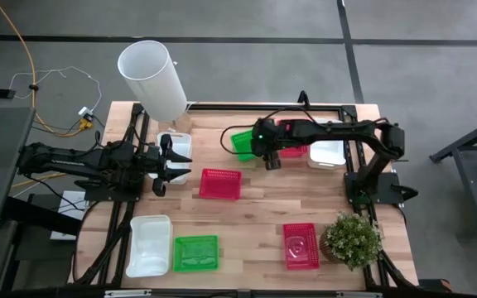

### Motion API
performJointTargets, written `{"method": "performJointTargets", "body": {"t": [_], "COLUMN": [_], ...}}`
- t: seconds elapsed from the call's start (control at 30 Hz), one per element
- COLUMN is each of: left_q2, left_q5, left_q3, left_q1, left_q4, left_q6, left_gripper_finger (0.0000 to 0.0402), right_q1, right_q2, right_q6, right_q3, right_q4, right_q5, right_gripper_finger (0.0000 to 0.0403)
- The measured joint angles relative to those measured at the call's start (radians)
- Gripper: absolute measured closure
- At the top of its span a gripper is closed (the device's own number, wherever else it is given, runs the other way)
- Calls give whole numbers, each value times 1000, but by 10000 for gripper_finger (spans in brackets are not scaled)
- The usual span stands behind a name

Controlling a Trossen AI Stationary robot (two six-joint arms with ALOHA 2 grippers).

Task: Stack baskets by color
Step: Stack the bottom green bin on the top green bins

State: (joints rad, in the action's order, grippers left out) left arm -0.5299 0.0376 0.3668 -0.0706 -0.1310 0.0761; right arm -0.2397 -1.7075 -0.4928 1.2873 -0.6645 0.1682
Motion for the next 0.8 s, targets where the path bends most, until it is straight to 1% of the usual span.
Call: {"method": "performJointTargets", "body": {"t": [0.07, 0.13, 0.23, 0.3, 0.47, 0.6, 0.7, 0.8], "left_q2": [0, 0, 0, 0, 0, 0, 0, 0], "left_q5": [0, 0, 0, 0, 0, 0, 0, 0], "left_q3": [0, 0, 0, 0, 0, 0, 0, 0], "left_q1": [0, 0, 0, 0, 0, 0, 0, 0], "left_q4": [0, 0, 0, 0, 0, 0, 0, 0], "left_q6": [0, 0, 0, 0, 0, 0, 0, -13], "left_gripper_finger": [261, 261, 261, 261, 261, 261, 261, 261], "right_q1": [-16, -31, -30, -20, 19, 78, 129, 167], "right_q2": [23, 53, 115, 175, 352, 466, 503, 506], "right_q6": [56, 98, 119, 141, 253, 337, 374, 422], "right_q3": [-14, -64, -181, -270, -482, -643, -736, -789], "right_q4": [-16, -5, 61, 147, 440, 766, 1022, 1208], "right_q5": [-39, -101, -120, -136, -212, -242, -238, -192], "right_gripper_finger": [178, 179, 194, 210, 251, 279, 298, 322]}}
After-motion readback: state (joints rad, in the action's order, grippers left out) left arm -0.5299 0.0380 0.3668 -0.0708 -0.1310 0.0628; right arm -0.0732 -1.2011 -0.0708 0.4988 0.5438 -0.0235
